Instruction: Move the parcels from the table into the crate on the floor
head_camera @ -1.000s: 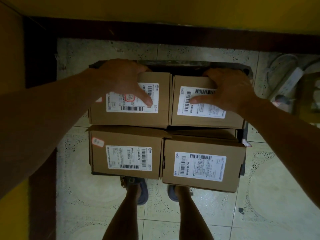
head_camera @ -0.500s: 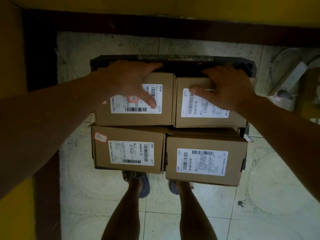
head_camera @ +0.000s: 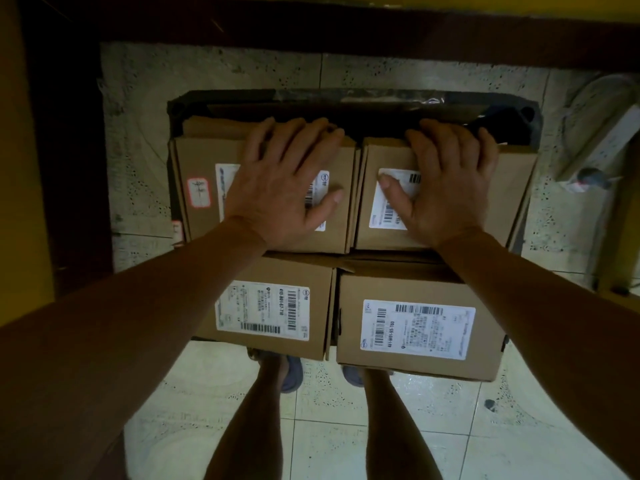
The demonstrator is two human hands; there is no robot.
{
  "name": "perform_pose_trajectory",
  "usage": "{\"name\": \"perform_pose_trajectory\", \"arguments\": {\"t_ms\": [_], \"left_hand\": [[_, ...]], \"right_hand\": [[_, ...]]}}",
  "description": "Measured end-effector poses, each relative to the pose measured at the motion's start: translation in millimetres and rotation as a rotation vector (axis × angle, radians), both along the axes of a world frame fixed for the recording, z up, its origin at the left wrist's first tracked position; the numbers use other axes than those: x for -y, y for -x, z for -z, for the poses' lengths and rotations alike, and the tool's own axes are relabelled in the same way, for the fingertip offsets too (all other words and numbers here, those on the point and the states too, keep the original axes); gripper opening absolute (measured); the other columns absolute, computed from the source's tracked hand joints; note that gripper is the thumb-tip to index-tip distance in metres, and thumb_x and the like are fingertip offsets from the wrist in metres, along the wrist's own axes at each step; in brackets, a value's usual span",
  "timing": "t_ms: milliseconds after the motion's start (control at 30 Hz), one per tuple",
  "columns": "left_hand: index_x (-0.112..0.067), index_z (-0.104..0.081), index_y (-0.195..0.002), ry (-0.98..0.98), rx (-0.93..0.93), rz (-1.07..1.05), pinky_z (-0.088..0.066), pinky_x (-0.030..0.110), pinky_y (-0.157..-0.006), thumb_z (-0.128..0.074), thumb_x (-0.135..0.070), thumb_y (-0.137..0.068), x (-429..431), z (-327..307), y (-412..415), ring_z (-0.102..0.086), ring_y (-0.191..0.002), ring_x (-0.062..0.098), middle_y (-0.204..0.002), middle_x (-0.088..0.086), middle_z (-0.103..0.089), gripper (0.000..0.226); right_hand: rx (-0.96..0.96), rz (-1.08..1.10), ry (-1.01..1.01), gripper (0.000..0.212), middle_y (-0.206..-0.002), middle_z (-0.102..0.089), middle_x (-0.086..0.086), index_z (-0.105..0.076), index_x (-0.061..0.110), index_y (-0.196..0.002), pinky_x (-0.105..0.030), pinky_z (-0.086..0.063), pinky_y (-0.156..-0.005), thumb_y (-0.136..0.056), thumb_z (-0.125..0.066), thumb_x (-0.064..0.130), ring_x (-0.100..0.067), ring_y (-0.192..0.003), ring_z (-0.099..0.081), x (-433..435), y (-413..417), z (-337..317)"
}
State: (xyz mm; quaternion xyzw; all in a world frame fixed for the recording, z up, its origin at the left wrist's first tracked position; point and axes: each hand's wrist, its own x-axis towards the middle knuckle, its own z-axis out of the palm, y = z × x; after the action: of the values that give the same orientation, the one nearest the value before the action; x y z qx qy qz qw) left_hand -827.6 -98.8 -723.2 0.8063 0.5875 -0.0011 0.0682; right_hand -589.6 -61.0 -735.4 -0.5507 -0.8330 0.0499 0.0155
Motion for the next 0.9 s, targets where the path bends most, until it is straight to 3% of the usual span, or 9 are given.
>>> {"name": "perform_pose_trajectory", "arguments": {"t_ms": [133,233,300,400,600,767,900], "left_hand": [[-0.014,-0.033,-0.152,-0.004,-0.016,0.011,-0.013,0.056,-0.118,-0.03,-0.058,-0.099,-1.2,-16.0,-1.2,-0.031,-0.145,0.032,-0.157,0.013,-0.035,0.068],[-0.012,-0.031,-0.151,-0.121,0.083,0.014,-0.009,0.055,-0.118,-0.037,-0.056,-0.099,16.5,-34.6,6.3,-0.025,-0.146,0.034,-0.157,0.016,-0.032,0.068],[-0.015,-0.025,-0.153,-0.095,0.125,0.025,-0.004,0.054,-0.12,-0.037,-0.061,-0.097,51.8,-43.5,7.8,-0.019,-0.147,0.034,-0.159,0.015,-0.027,0.073],[-0.016,-0.023,-0.153,0.017,0.054,0.044,-0.004,0.056,-0.12,-0.034,-0.067,-0.094,102.8,-40.8,6.6,-0.017,-0.148,0.035,-0.161,0.014,-0.022,0.079],[-0.013,-0.02,-0.154,-0.003,-0.063,0.033,-0.002,0.051,-0.12,-0.027,-0.071,-0.094,118.2,10.7,9.1,-0.016,-0.147,0.033,-0.161,0.009,-0.015,0.084],[-0.01,-0.026,-0.153,-0.043,-0.019,-0.001,-0.006,0.053,-0.119,-0.032,-0.07,-0.093,118.6,9.1,7.9,-0.018,-0.146,0.033,-0.159,0.015,-0.028,0.084],[-0.013,-0.028,-0.152,-0.074,0.09,-0.103,-0.003,0.055,-0.118,-0.036,-0.069,-0.093,105.8,-15.1,4.0,-0.015,-0.146,0.035,-0.159,0.018,-0.027,0.082]], "right_hand": [[0.037,-0.007,0.07,0.075,-0.155,-0.036,-0.016,-0.038,0.013,-0.148,-0.059,-0.013,-0.118,-0.096,-0.028,0.066,-0.038,-0.143,-0.03,-5.9,3.3,-17.2],[-0.094,-0.031,-0.014,0.071,-0.159,-0.027,-0.019,-0.034,0.016,-0.151,-0.062,-0.008,-0.117,-0.097,-0.039,0.061,-0.041,-0.147,-0.021,5.2,0.1,-45.8],[-0.178,-0.035,-0.06,0.069,-0.158,-0.028,-0.021,-0.035,0.017,-0.15,-0.062,-0.007,-0.118,-0.096,-0.043,0.059,-0.043,-0.146,-0.02,42.2,-4.9,-63.7],[-0.146,-0.059,0.065,0.068,-0.159,-0.024,-0.019,-0.032,0.019,-0.151,-0.063,-0.006,-0.117,-0.097,-0.036,0.059,-0.042,-0.148,-0.015,106.5,-8.9,-70.1],[0.076,-0.031,0.046,0.069,-0.161,-0.026,-0.013,-0.029,0.018,-0.153,-0.061,-0.016,-0.116,-0.098,-0.03,0.058,-0.035,-0.148,-0.019,120.9,-17.1,-16.3],[0.044,-0.029,0.008,0.066,-0.159,-0.03,-0.013,-0.037,0.017,-0.151,-0.06,-0.023,-0.114,-0.098,-0.033,0.056,-0.036,-0.147,-0.025,125.4,-17.7,-10.4],[-0.068,-0.01,-0.01,0.063,-0.159,-0.03,-0.014,-0.038,0.017,-0.15,-0.06,-0.015,-0.117,-0.1,-0.033,0.055,-0.036,-0.147,-0.021,120.6,-18.2,-29.8]]}}
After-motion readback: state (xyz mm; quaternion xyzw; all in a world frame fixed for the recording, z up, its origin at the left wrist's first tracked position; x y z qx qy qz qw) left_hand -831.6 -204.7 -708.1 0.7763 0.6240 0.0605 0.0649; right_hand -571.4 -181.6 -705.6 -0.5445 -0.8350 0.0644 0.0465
